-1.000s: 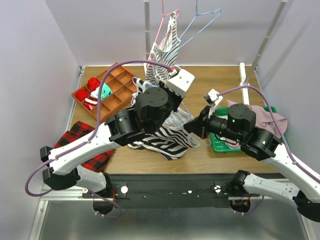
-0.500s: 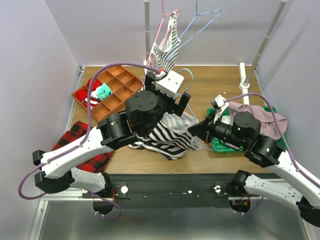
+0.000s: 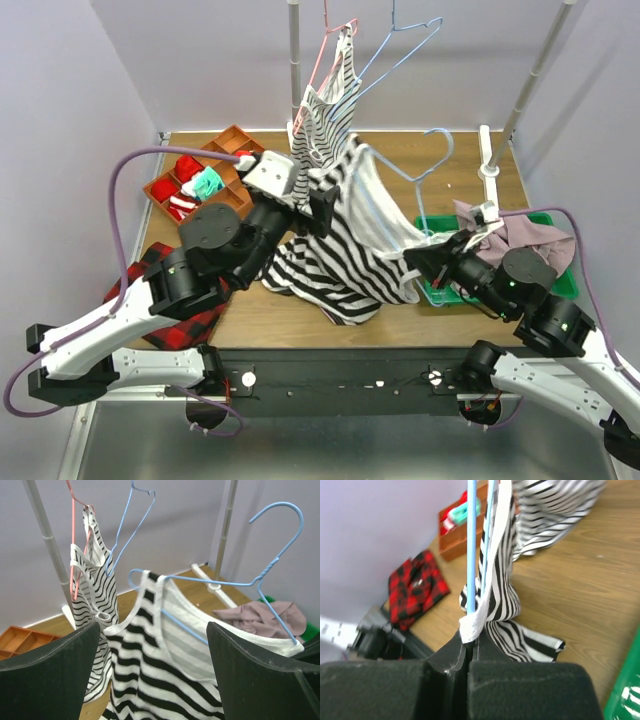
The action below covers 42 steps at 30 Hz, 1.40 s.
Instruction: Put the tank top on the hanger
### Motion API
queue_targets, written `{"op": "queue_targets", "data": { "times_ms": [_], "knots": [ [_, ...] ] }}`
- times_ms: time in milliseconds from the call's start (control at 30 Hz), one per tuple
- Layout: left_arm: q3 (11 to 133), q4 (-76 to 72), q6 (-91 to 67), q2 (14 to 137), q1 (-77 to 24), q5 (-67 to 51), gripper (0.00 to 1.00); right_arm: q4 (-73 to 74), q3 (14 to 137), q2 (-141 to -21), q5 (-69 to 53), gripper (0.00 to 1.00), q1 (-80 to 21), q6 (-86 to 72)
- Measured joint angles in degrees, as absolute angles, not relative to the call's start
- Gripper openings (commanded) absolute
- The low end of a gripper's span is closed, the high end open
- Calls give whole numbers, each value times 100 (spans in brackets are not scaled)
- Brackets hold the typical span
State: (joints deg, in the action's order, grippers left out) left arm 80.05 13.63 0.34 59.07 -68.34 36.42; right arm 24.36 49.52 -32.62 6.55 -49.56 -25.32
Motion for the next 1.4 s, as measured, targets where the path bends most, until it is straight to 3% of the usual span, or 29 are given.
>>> {"op": "queue_targets", "data": {
  "times_ms": [267, 567, 867, 1400],
  "knots": [
    [7907, 1142, -226, 5548, -6834, 3638, 91, 3153, 5819, -3588, 2742, 1, -4956, -3334],
    [7743, 1138, -502, 5642, -6834, 3411, 89, 3052, 7155, -5999, 4353, 1, -4853, -3114],
    [7559, 1168, -679, 5636, -6834, 3199, 89, 2779, 8023, -7271, 3656, 1, -3157, -2847],
    [7529, 1173, -657, 5616, -6834, 3094, 89, 2550, 9870, -8420, 2895, 1, -2193, -2694]
  ]
}}
